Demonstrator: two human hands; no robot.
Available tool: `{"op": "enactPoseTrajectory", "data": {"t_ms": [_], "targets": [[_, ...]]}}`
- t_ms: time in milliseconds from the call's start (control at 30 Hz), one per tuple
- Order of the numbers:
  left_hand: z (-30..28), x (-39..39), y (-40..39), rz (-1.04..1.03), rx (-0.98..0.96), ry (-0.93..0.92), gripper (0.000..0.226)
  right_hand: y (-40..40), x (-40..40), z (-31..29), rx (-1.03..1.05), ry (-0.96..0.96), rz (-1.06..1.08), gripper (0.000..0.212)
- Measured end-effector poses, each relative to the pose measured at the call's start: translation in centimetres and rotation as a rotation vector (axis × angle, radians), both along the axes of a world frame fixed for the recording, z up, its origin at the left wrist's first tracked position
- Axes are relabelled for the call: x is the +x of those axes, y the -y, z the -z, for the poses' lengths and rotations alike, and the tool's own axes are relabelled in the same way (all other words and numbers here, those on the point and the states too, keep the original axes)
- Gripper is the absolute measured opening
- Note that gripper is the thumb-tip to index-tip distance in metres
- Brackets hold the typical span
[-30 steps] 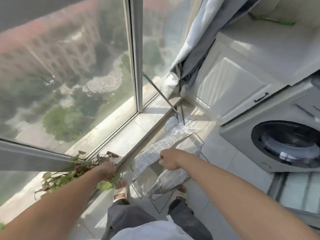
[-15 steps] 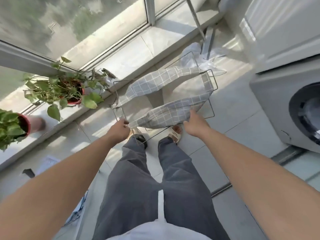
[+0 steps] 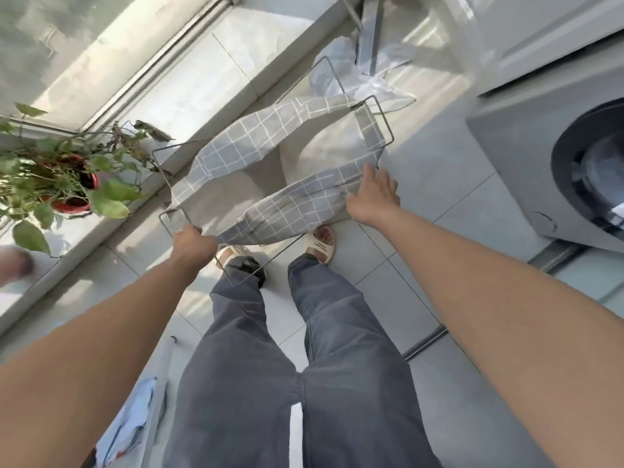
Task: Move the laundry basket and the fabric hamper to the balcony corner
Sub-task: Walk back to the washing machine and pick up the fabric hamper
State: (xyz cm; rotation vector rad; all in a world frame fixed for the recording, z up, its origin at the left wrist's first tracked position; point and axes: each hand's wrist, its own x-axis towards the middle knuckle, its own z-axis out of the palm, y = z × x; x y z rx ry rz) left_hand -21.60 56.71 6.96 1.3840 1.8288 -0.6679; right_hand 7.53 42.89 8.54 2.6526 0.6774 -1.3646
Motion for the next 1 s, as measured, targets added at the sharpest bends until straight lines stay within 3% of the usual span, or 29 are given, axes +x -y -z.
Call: {"op": "enactPoseTrajectory", "data": {"t_ms": [167,333,600,733,833,1000], "targets": [[0.1,0.8,0.2,0.043,0.036,-0.081,0.061,-1.0,3.0,0.3,0.011,0.048,0.03,0.083],[0.7,0.2,-0.1,-0.029,0.073,-0.155,0.047,-2.5,3.6,0.7,0.025,0.029,0.027,0.081],[0.4,-2.0,-0.7,-0.012,-0.038,-0.037,0.027,-3.6,3.9,1.4,0.033,0.056,-0.023,0.072],[0.8,-2.6,-1.3,-0.144,-0.058,0.037,0.021,-4.0,4.4,1.2,0.0,-0.004,-0.005,0.073],[0.9,-2.9,-2.0,-0.236,-0.124,0.089,0.008,-4.2,4.5,1.4,0.002,0.052,0.031,0.071],[0.7,-3.5,-3.1,-0.275,-0.083,0.122,0.005,-4.7,5.1,1.8,0.036,0.082,0.156,0.061]]}}
